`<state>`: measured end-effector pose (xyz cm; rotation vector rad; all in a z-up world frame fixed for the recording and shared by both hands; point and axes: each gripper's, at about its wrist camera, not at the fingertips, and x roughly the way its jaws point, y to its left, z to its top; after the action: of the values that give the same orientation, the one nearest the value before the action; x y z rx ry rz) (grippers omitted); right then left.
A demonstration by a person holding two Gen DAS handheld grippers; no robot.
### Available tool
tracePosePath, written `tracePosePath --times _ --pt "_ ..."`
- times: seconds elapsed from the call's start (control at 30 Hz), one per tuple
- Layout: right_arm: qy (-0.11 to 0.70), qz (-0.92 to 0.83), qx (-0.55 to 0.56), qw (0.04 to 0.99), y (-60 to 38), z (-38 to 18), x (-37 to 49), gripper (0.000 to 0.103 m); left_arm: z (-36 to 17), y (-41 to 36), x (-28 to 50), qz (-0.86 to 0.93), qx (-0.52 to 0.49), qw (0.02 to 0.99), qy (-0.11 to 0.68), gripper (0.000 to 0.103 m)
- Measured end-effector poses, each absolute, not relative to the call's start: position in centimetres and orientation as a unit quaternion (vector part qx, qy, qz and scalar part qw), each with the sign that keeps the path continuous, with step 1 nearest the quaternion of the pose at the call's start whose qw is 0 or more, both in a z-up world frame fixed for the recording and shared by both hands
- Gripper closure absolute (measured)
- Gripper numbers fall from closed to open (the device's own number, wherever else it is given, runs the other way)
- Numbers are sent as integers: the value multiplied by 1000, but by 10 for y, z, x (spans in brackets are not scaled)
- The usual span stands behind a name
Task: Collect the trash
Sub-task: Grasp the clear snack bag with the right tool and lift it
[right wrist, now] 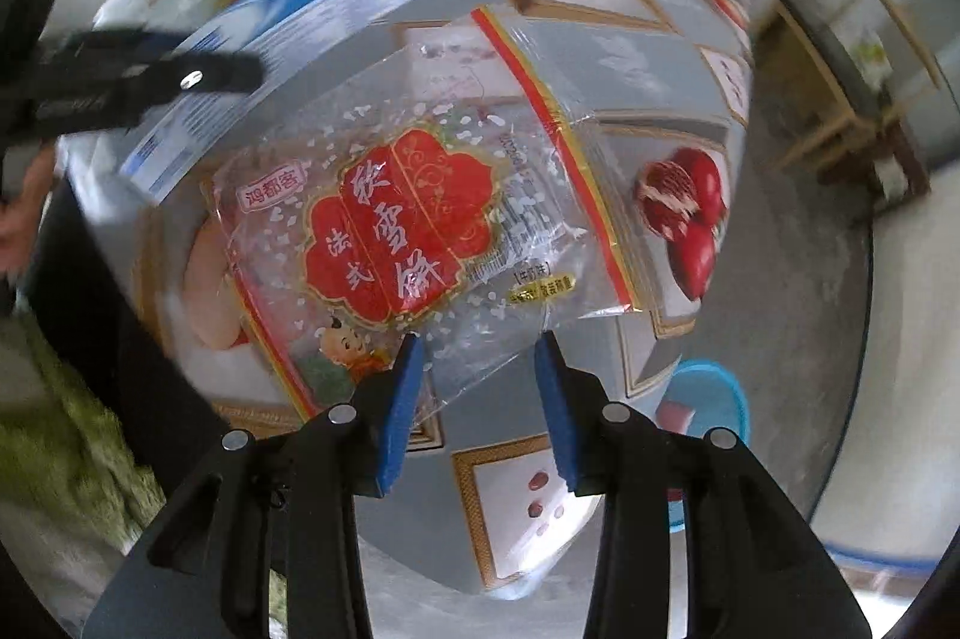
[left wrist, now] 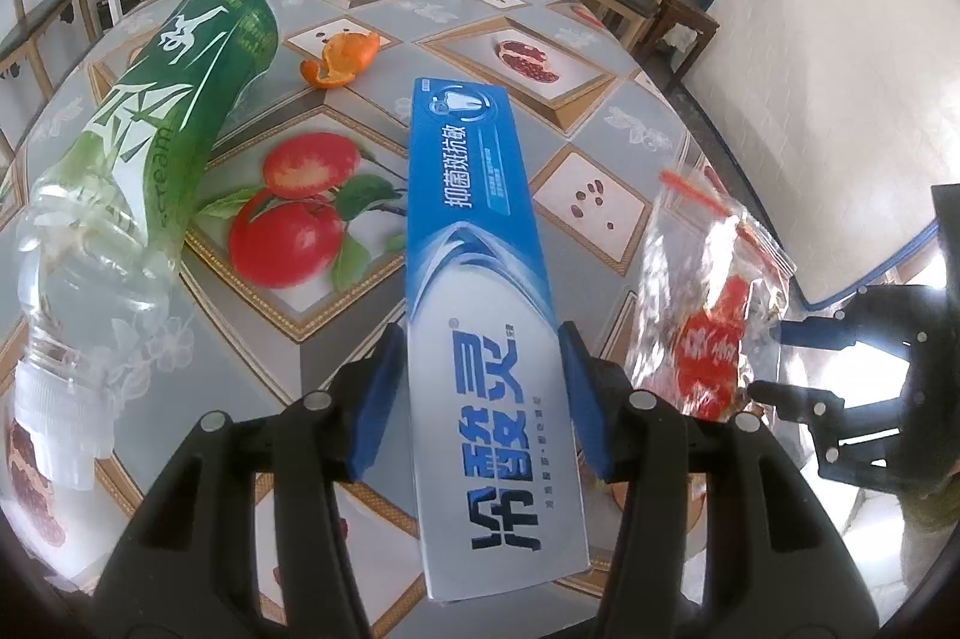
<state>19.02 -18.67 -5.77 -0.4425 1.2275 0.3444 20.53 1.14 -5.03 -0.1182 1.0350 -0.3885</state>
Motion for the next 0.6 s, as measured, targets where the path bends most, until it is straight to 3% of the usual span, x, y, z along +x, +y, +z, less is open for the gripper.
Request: tracePosePath --times 0.13,0.27,0.43,0.6 --pt "556 178 -137 800 -191 -46 200 62 -51 5 203 -186 -36 853 487 54" --pt "542 168 -19 823 -215 -33 214 48 -52 -2 201 -186 -17 857 481 54" --pt "572 142 164 791 -267 -42 220 46 -52 -2 199 -188 -13 858 478 54" --pt "599 143 265 742 -285 -66 204 46 -50 1 195 -198 -25 855 478 51"
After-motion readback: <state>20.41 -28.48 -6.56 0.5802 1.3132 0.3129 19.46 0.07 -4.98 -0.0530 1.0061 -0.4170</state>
